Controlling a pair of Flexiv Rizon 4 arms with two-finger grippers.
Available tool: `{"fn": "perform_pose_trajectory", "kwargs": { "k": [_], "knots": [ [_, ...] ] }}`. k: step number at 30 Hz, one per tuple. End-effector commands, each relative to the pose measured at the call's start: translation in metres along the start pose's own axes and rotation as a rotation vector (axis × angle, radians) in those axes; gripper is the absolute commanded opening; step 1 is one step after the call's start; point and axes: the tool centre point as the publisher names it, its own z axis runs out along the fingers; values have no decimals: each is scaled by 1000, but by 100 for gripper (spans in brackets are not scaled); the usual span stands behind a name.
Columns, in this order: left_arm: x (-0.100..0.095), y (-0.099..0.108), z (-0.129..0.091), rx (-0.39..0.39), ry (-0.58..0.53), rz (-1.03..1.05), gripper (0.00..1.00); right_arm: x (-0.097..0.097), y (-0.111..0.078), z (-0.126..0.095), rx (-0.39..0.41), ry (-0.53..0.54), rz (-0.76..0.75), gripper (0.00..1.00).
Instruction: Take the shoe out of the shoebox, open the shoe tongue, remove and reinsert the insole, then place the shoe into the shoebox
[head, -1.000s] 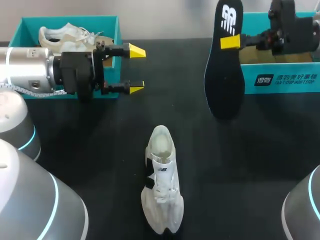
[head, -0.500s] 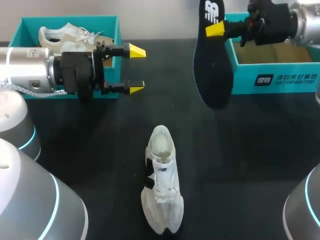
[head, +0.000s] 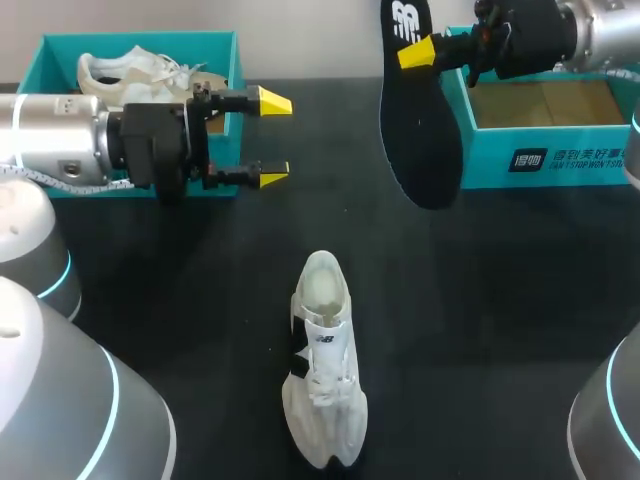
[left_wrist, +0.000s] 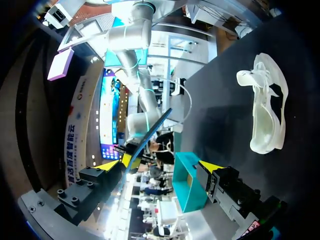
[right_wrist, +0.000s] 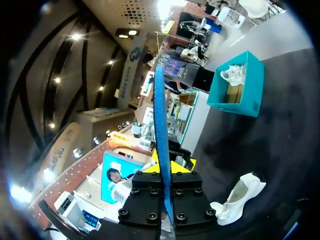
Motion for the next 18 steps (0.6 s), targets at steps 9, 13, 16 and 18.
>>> {"fn": "perform_pose_trajectory", "kwargs": {
  "k": [9,13,16,18],
  "knots": [
    [-5,12,15,-24,-59,46,100,-16,18,37,-130,0,209,0],
    [-6,17,23,-46,-53,78,100,-18,19,39,-144,3,240,0],
    [-5,22,24,-41,-60,79,100,-18,19,39,-144,3,240,0],
    [-7,25,24,-37,-69,79,100,-18,19,39,-144,3,240,0]
  ]
}}
